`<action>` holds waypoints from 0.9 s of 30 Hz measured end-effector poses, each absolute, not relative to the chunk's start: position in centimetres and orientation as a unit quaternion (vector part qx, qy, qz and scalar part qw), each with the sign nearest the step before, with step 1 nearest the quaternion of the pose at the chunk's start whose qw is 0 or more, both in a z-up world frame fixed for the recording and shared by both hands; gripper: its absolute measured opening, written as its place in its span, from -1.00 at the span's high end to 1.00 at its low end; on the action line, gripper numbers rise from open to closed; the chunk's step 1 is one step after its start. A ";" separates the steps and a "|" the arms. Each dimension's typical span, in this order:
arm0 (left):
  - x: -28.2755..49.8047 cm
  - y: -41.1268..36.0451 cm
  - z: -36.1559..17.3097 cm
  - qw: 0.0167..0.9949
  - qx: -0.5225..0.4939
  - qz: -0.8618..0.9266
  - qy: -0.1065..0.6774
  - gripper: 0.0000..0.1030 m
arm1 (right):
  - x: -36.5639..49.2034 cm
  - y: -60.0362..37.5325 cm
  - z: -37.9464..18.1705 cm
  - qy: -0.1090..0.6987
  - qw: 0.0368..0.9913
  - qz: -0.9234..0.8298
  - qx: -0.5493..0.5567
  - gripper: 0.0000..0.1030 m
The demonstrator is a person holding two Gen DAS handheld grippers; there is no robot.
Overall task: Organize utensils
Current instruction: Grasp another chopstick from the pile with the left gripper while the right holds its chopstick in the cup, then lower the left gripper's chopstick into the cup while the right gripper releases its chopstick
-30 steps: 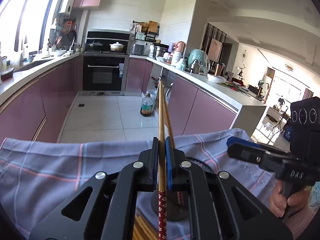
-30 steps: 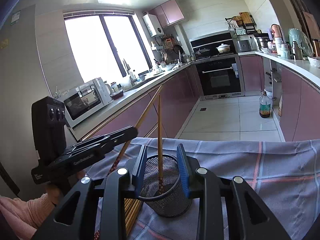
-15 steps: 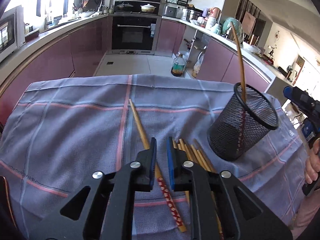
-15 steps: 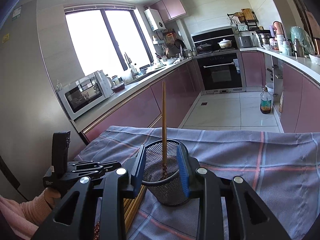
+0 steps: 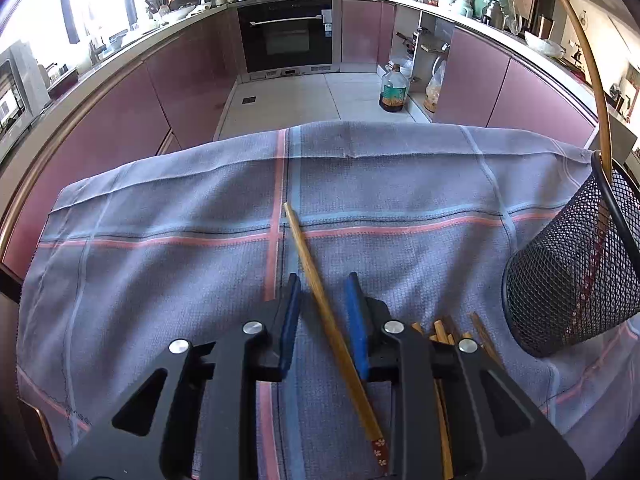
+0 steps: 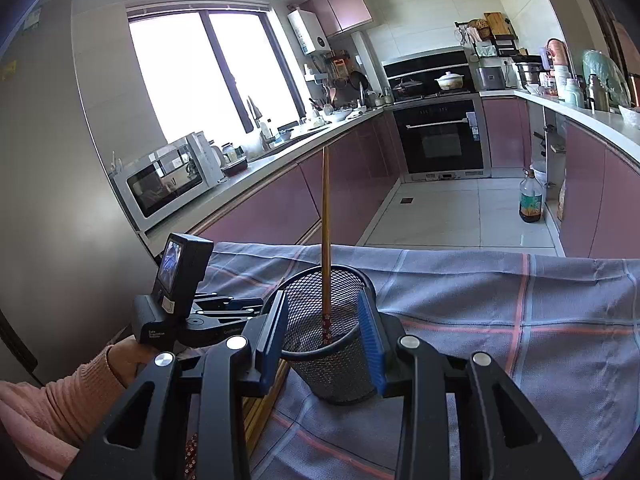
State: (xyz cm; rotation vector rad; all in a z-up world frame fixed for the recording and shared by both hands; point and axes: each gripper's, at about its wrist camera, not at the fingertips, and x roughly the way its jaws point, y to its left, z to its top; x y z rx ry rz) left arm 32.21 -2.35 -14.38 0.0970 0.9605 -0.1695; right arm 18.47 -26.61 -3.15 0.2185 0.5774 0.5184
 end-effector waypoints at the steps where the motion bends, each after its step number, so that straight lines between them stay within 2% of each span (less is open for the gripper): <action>1: 32.6 -2.3 -14.4 0.882 0.044 -0.081 0.462 0.77 | 18.5 -26.6 -3.2 0.281 0.920 0.253 0.106 0.34; 5: 32.9 -2.4 -14.3 0.882 0.036 -0.069 0.464 0.86 | 18.3 -26.5 -3.3 0.283 0.919 0.255 0.107 0.34; 11: 31.4 -2.3 -12.2 0.891 0.008 -0.076 0.448 0.87 | 18.1 -26.6 -3.4 0.281 0.919 0.255 0.109 0.34; 27: 22.6 -4.0 5.2 0.937 -0.065 -0.216 0.266 0.87 | 17.3 -27.5 -3.2 0.267 0.922 0.250 0.122 0.34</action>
